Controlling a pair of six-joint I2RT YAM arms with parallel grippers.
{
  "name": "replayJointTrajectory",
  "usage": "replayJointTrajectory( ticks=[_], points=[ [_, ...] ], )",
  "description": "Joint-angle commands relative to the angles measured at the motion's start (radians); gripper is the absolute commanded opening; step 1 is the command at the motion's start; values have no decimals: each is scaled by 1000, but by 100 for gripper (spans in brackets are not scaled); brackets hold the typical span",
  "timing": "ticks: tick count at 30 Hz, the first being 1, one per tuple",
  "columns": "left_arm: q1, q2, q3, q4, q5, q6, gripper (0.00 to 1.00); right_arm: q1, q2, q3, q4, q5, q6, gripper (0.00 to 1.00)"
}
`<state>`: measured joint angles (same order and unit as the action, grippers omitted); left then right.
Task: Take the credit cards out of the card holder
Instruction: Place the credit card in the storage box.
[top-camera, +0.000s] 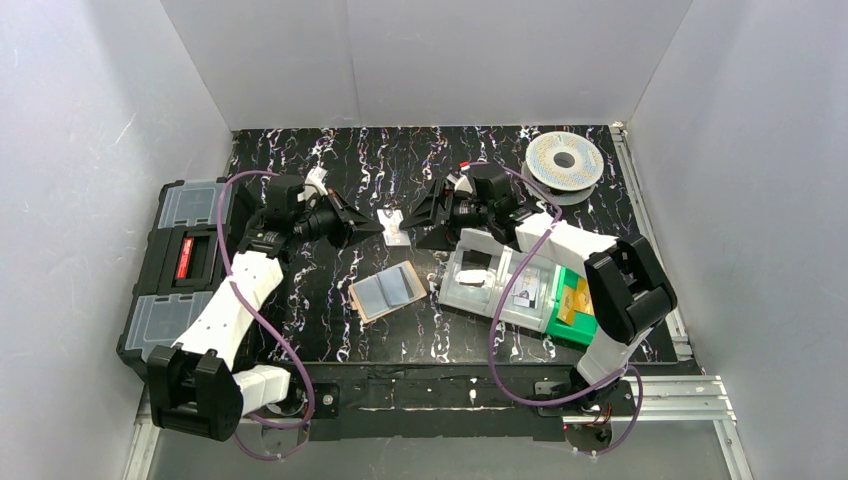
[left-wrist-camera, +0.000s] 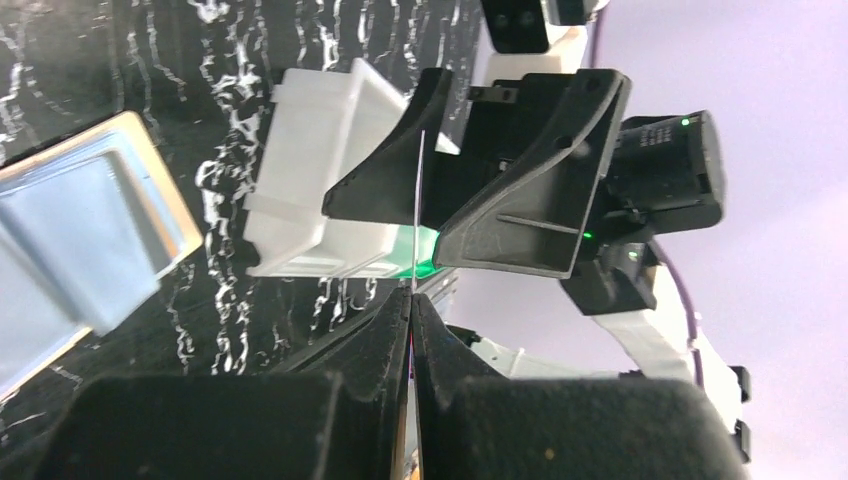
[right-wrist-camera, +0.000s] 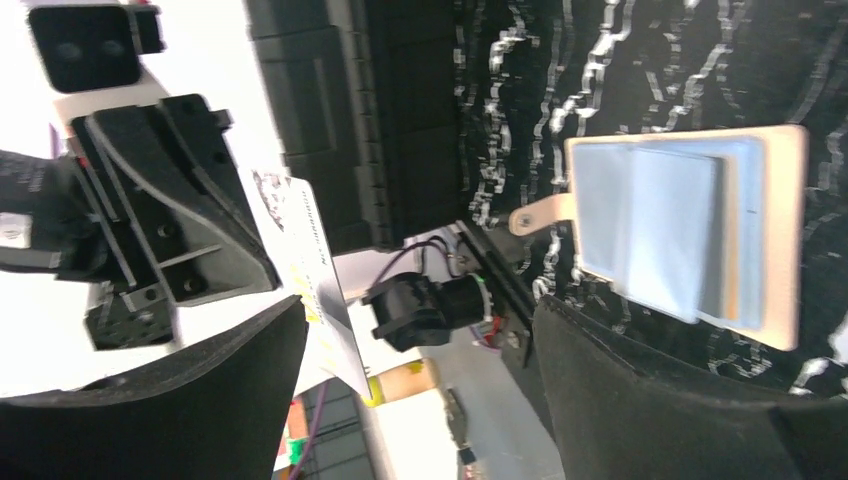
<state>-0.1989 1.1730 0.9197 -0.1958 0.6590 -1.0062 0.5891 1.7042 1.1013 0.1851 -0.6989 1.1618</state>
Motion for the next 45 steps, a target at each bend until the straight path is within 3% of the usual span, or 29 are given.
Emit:
replayJointTrajectory(
  ticks=[1,5,11,15,16,19,20,25,30,36,41,45],
  points=[
    [5,9,-17,104,92,-85,0,-12,-16,-36,326,-85,191,85],
    [5,28,-23,132,114,-100,0,-12,-11,-32,362,-93,226,73],
    [3,47,-33,166,144,-108,0,-11,4,-16,363,-119,233,43],
    [3,63,-48,190,176,-117,0,-11,3,-27,339,-127,202,7],
    [3,67,-50,190,183,-114,0,-11,-3,-29,317,-122,184,2],
    [3,73,-46,166,196,-85,1,-11,-34,-33,234,-102,113,1],
    [3,75,-39,142,198,-67,7,-11,-49,-32,199,-93,84,1],
    [-2,75,29,-93,153,103,66,-11,-149,-11,-150,34,-151,1],
    [-33,82,102,-282,55,246,92,-27,-315,-52,-488,280,-316,1],
    [-122,117,143,-379,-67,325,98,-66,-552,-132,-797,614,-374,1],
    [-152,140,137,-384,-83,338,98,-131,-679,-206,-942,766,-359,1],
    [-153,145,145,-391,-81,355,98,-214,-731,-281,-965,781,-357,1]
  ],
)
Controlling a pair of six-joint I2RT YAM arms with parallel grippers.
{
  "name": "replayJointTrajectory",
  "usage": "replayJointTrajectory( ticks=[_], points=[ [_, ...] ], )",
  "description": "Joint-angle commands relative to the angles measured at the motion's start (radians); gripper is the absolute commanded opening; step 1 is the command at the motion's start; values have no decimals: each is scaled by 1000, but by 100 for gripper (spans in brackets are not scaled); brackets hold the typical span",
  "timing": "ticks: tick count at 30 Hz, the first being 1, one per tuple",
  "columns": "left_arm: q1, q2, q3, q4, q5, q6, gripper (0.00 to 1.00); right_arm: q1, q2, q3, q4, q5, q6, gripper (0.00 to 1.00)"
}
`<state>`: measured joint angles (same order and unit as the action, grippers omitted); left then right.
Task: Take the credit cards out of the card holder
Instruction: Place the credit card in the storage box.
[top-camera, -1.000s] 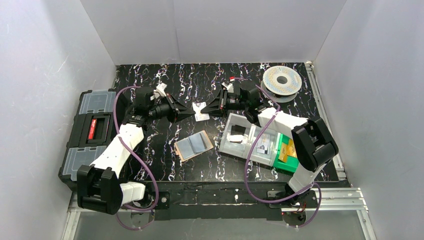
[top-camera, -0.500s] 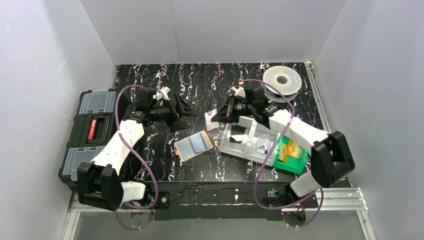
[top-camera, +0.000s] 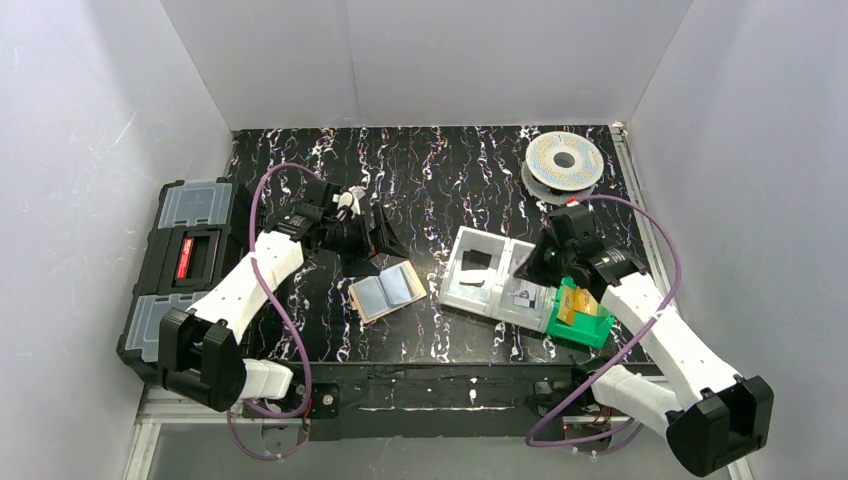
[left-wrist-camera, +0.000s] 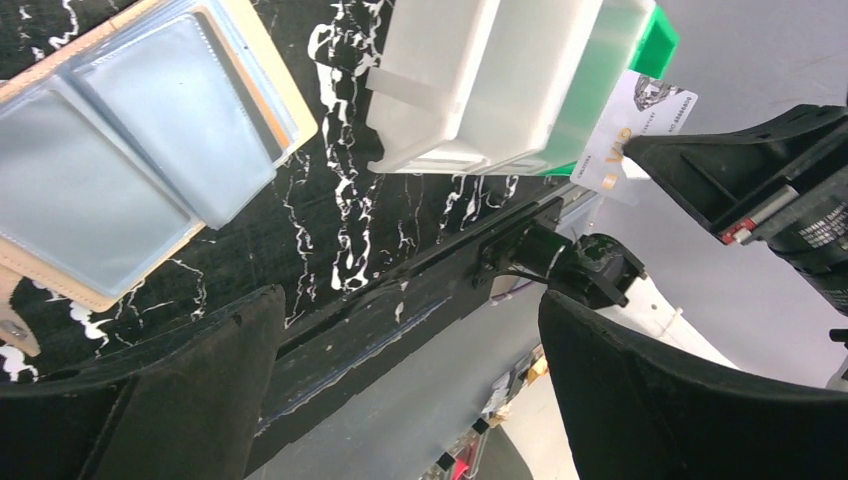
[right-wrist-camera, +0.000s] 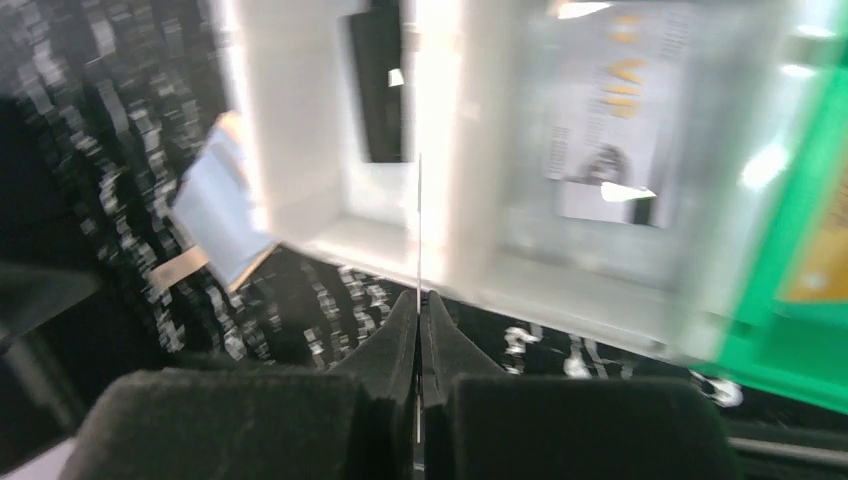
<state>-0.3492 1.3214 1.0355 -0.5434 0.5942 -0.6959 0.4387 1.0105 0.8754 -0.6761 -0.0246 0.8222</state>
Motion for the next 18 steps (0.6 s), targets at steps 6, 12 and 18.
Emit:
replayJointTrajectory(
  ticks=[6,12,18],
  points=[
    [-2,2,33,-48,-10,57,98,-166,-6,-131,34,-7,-51,1],
    [-2,1,29,-47,-5,59,98,-186,110,-127,118,-67,-50,4],
    [-3,-6,9,-43,-3,60,98,-190,112,-114,84,-44,-54,59]
  ],
)
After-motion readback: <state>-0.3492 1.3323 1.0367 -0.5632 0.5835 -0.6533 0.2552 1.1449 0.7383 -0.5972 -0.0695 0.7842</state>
